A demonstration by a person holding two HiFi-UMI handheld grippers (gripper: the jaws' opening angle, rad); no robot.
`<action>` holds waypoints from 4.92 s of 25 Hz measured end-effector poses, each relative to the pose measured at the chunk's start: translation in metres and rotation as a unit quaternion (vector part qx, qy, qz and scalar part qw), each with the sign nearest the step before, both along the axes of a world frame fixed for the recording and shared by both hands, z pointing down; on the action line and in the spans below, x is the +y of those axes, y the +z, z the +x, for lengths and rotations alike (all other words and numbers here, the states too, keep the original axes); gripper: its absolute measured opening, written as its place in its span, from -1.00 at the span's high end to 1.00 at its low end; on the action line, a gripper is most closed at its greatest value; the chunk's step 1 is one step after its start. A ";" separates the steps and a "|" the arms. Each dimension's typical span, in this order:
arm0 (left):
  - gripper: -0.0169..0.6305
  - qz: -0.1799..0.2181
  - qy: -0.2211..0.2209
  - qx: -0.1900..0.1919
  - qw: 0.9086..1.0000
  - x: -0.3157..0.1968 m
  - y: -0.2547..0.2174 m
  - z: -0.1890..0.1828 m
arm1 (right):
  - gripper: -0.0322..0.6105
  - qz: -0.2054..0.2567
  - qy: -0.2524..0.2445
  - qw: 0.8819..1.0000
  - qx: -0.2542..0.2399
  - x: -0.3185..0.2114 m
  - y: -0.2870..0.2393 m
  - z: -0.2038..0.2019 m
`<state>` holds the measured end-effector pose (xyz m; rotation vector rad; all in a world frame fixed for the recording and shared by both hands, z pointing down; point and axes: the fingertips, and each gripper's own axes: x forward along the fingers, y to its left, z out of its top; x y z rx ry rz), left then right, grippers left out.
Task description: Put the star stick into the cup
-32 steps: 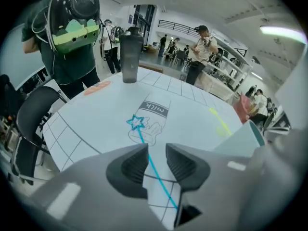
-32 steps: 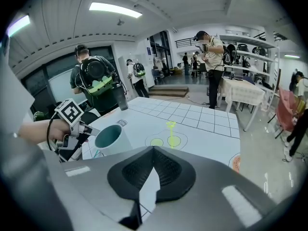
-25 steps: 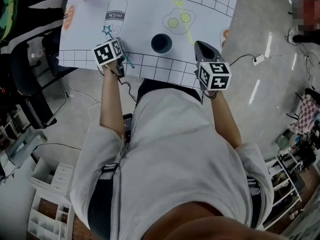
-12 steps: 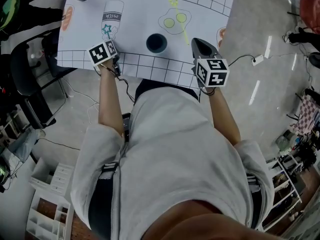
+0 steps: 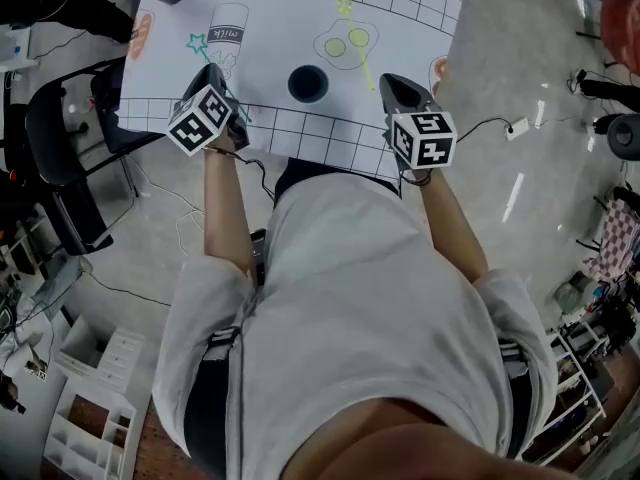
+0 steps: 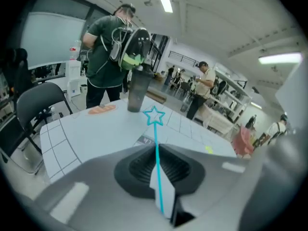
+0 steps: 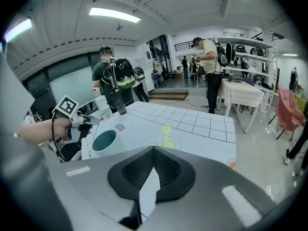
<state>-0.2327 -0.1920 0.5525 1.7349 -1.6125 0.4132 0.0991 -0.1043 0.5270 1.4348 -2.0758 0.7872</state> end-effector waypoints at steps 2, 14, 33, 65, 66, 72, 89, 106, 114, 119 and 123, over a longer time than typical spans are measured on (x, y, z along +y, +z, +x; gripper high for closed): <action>0.89 0.039 -0.008 0.009 0.999 -0.005 -0.025 0.003 | 0.90 0.007 -0.006 1.000 -0.001 -0.001 -0.005 -0.001; 0.89 0.179 -0.017 0.094 0.979 0.006 -0.142 0.038 | 0.90 0.029 -0.032 0.999 -0.008 0.008 -0.020 -0.007; 0.89 0.214 0.024 0.133 0.967 0.014 -0.125 0.107 | 0.90 0.019 -0.009 1.000 -0.002 0.039 -0.015 0.009; 0.76 0.084 0.177 0.053 0.979 0.070 -0.056 0.142 | 0.90 0.000 -0.056 0.998 0.005 0.018 0.003 -0.015; 0.73 0.081 0.181 0.053 0.979 0.071 -0.055 0.142 | 0.90 0.000 -0.057 0.998 0.007 0.016 0.004 -0.015; 0.63 0.069 0.188 0.058 0.978 0.079 -0.053 0.133 | 0.90 -0.008 -0.070 0.997 0.022 0.001 0.010 -0.017; 0.94 0.004 0.163 0.040 0.986 0.085 -0.010 0.074 | 0.76 -0.114 -0.131 0.979 0.109 -0.092 0.075 -0.027; 0.94 -0.015 0.177 0.051 0.983 0.075 0.012 0.072 | 0.63 -0.188 -0.128 0.960 0.161 -0.129 0.133 -0.030; 0.94 -0.011 0.186 0.045 0.981 0.071 0.005 0.084 | 0.85 -0.163 -0.116 0.970 0.141 -0.129 0.131 -0.023; 0.94 -0.010 0.191 0.039 0.981 0.077 0.003 0.089 | 0.85 -0.140 -0.090 0.983 0.079 -0.126 0.109 -0.028; 0.94 -0.009 0.196 0.034 0.980 0.085 0.001 0.095 | 0.85 -0.108 -0.063 0.992 0.001 -0.123 0.079 -0.038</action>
